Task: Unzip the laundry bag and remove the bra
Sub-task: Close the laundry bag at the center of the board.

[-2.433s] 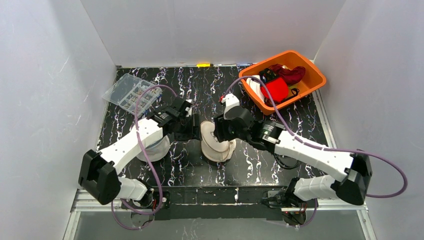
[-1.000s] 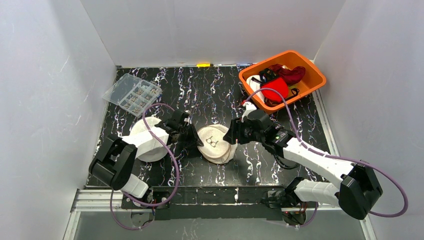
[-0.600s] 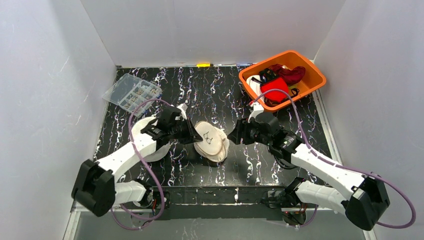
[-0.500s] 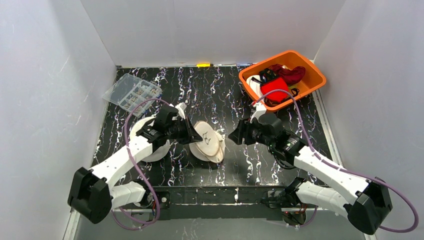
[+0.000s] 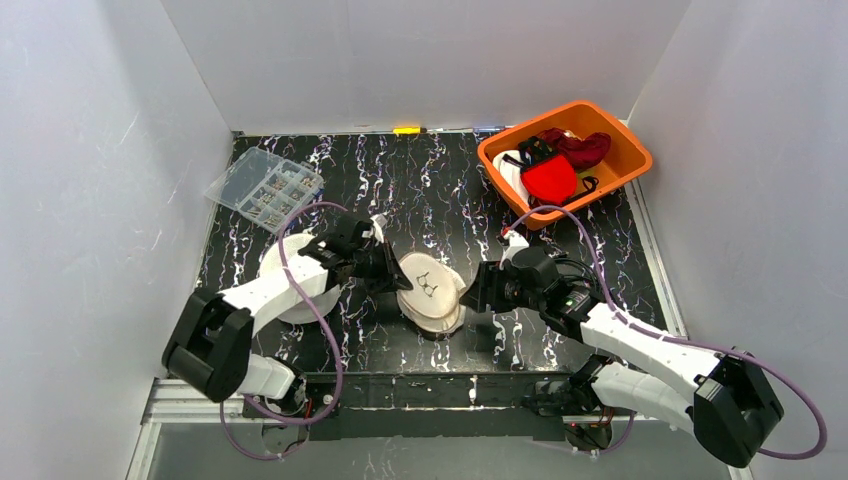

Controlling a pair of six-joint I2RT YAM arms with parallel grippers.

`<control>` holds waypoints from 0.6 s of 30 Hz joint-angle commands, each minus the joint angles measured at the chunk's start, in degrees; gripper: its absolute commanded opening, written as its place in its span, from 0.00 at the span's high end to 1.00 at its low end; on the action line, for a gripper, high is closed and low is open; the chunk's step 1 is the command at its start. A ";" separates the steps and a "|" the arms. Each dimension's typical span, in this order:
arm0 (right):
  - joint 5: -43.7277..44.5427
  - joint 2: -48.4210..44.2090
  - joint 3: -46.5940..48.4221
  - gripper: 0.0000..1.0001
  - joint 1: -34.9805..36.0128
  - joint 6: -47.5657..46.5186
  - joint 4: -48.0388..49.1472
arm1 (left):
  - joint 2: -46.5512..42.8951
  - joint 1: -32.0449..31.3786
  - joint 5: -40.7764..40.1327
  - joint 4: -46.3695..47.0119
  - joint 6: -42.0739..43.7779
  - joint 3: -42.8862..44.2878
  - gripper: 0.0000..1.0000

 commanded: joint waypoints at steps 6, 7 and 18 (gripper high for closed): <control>1.12 1.32 -0.66 0.34 -0.07 -0.45 4.25 | 3.05 -0.06 -1.07 -0.16 2.72 0.14 0.64; 1.63 1.30 -0.59 0.34 -0.07 -0.44 4.25 | 2.25 -0.06 -1.87 -1.99 3.52 0.45 0.59; 1.82 3.32 -1.83 0.34 -0.04 3.92 6.45 | -7.33 -0.07 -15.29 -22.68 10.82 5.54 0.46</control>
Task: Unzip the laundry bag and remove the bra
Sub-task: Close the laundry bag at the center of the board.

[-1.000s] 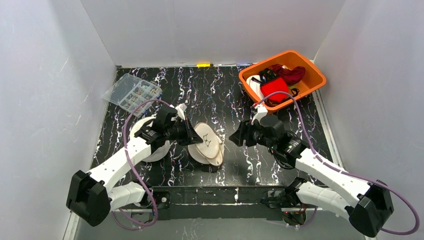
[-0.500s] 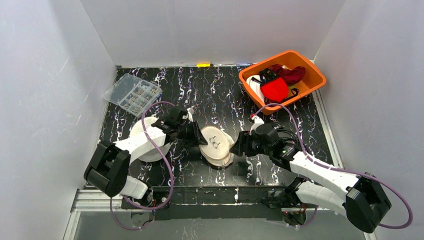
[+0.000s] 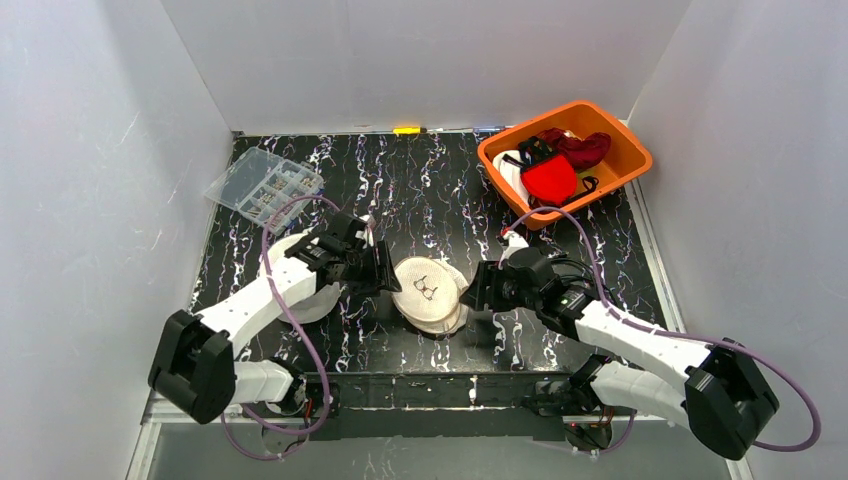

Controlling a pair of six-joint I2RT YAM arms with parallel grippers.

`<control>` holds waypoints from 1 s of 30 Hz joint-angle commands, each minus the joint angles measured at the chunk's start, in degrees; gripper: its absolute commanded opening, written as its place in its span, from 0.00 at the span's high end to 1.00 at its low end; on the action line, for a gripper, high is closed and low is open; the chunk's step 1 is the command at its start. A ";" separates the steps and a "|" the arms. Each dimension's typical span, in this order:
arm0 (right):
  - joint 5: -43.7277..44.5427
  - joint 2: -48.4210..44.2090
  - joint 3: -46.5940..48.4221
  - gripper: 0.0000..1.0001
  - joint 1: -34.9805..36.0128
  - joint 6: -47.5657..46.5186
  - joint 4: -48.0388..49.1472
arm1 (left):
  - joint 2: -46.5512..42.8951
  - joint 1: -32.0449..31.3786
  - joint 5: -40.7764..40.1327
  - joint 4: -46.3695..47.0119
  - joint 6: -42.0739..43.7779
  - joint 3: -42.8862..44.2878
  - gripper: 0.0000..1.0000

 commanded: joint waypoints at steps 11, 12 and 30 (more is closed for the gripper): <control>0.81 7.01 -0.31 0.35 1.34 7.90 6.03 | 4.72 -0.33 -3.95 2.80 1.22 3.08 0.69; 1.34 7.48 0.02 0.35 1.42 7.82 5.46 | 5.59 -0.43 -3.82 3.43 1.14 2.96 0.72; 7.87 16.13 2.25 0.55 2.99 6.26 0.20 | 12.52 -4.37 -1.57 7.67 0.33 2.76 0.89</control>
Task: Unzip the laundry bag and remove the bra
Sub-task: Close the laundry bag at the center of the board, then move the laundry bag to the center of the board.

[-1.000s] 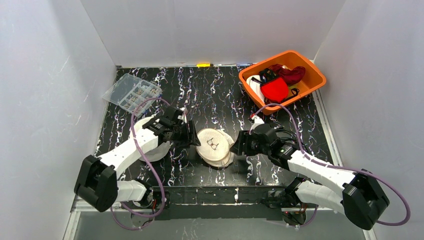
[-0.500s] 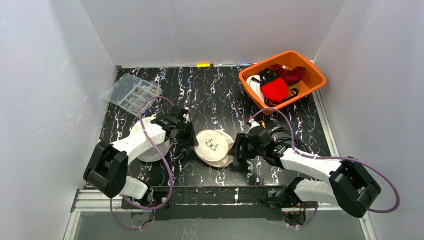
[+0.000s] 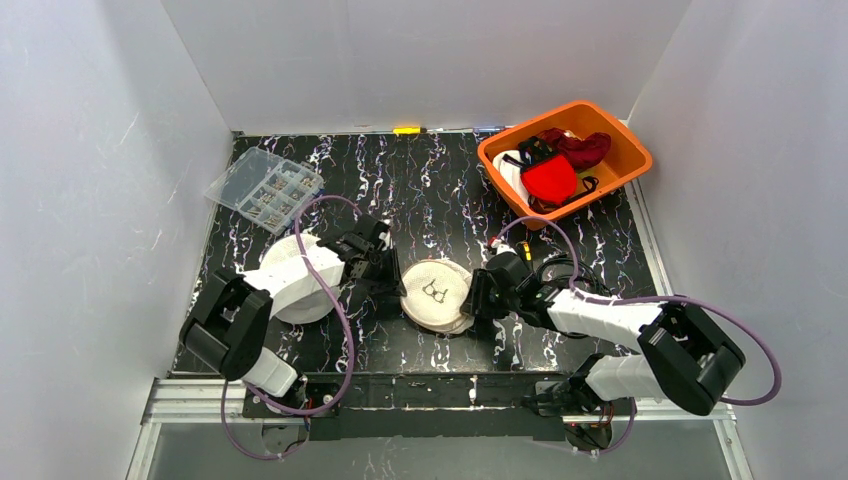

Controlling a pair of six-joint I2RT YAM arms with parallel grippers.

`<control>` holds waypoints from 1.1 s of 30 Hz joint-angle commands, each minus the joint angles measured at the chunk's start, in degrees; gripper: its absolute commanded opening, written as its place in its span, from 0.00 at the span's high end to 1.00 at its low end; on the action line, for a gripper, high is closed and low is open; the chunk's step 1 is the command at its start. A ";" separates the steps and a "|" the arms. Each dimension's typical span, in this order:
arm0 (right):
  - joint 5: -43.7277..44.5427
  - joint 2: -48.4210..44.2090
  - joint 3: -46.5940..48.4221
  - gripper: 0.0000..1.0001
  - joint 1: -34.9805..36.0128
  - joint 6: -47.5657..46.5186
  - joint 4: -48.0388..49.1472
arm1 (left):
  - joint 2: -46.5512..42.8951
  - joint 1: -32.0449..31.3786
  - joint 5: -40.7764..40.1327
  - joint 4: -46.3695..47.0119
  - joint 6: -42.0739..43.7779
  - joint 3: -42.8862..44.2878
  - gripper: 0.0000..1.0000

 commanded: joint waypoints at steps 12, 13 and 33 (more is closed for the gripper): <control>7.68 -1.65 -3.71 0.62 0.35 -1.44 -5.89 | 3.95 -4.09 1.51 2.52 -0.02 1.01 0.89; 8.10 -2.74 -3.85 0.55 0.34 -1.65 -6.75 | 4.10 -4.17 1.35 2.47 0.08 1.01 0.89; -2.99 -13.44 12.58 0.44 0.40 -8.72 -8.79 | -11.28 -4.49 -5.08 -11.65 3.12 8.19 0.48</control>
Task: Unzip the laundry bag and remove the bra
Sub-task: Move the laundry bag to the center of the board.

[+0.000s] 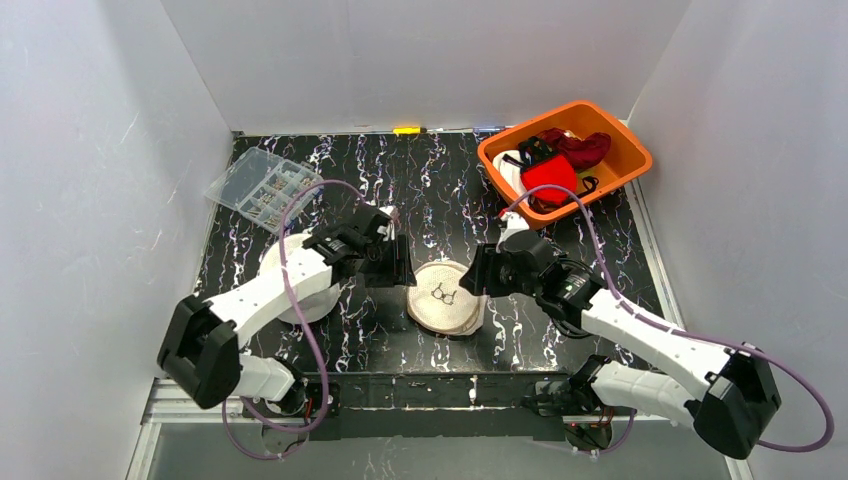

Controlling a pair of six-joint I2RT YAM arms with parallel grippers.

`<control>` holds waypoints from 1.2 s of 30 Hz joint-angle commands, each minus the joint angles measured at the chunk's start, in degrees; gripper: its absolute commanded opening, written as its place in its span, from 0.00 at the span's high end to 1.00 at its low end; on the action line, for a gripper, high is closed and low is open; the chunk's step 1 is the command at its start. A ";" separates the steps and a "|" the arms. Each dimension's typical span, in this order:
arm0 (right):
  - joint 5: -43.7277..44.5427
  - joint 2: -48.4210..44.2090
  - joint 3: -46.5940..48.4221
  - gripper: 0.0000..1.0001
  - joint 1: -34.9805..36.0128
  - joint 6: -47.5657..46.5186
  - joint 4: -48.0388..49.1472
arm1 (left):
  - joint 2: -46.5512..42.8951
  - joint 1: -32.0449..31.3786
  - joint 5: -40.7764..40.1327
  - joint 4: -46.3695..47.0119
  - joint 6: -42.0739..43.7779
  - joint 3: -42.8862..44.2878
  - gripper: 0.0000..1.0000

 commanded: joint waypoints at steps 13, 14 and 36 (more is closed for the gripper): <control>-9.61 14.89 -7.91 0.64 0.14 2.89 25.02 | 10.47 -0.30 11.98 22.82 -5.96 -2.68 1.00; -9.20 15.26 -8.54 0.65 0.16 2.74 25.06 | 11.13 -0.30 11.35 22.89 -5.90 -3.39 1.00; -0.70 -0.99 -10.67 0.34 0.14 0.51 8.28 | 7.05 -0.30 7.86 17.38 -5.03 -4.58 0.71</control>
